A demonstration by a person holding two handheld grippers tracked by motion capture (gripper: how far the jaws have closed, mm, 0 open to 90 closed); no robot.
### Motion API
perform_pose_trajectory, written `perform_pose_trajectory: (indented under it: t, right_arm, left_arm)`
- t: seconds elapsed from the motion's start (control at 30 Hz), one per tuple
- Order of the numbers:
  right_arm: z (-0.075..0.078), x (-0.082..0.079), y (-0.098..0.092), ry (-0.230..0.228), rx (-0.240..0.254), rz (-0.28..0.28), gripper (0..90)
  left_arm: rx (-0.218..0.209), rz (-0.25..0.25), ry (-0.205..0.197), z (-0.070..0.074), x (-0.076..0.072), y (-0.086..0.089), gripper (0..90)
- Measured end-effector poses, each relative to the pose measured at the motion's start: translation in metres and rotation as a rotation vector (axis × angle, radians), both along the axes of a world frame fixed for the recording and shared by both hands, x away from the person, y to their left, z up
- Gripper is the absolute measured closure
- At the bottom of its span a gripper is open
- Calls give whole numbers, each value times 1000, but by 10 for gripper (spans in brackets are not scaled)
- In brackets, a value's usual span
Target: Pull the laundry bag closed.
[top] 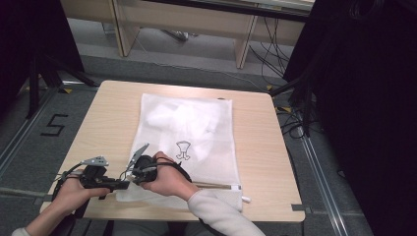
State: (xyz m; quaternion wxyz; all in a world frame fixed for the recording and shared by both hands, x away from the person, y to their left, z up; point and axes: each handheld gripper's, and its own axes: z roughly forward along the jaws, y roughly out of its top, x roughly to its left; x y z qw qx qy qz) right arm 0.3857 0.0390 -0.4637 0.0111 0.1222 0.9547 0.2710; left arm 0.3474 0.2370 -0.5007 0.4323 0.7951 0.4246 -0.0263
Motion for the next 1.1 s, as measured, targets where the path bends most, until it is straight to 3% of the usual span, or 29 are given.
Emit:
perform_pose_trajectory:
  t: [0.13,0.77,0.83,0.9,0.93,1.03,1.1]
  right_arm:
    - [0,-1,-1,9,-13,-18,826]
    - [-3,0,-4,5,-12,5,826]
    - [-2,-2,-5,16,-54,-28,826]
    - [-4,0,-8,5,-58,-19,826]
    - [-4,0,-8,5,-56,-24,826]
    - [-5,-2,-9,26,-46,-41,826]
    - [-7,0,-10,12,-42,-15,826]
  left_arm:
    - [0,-3,-3,0,0,0,850]
    - [2,-13,-16,1,0,0,849]
    - [1,-7,-22,1,0,0,849]
    - [-16,3,-31,0,-1,-1,849]
    - [0,-10,-19,1,-1,-1,848]
    - [-3,-11,-20,1,0,0,849]
    - [-3,-10,-19,1,-1,0,848]
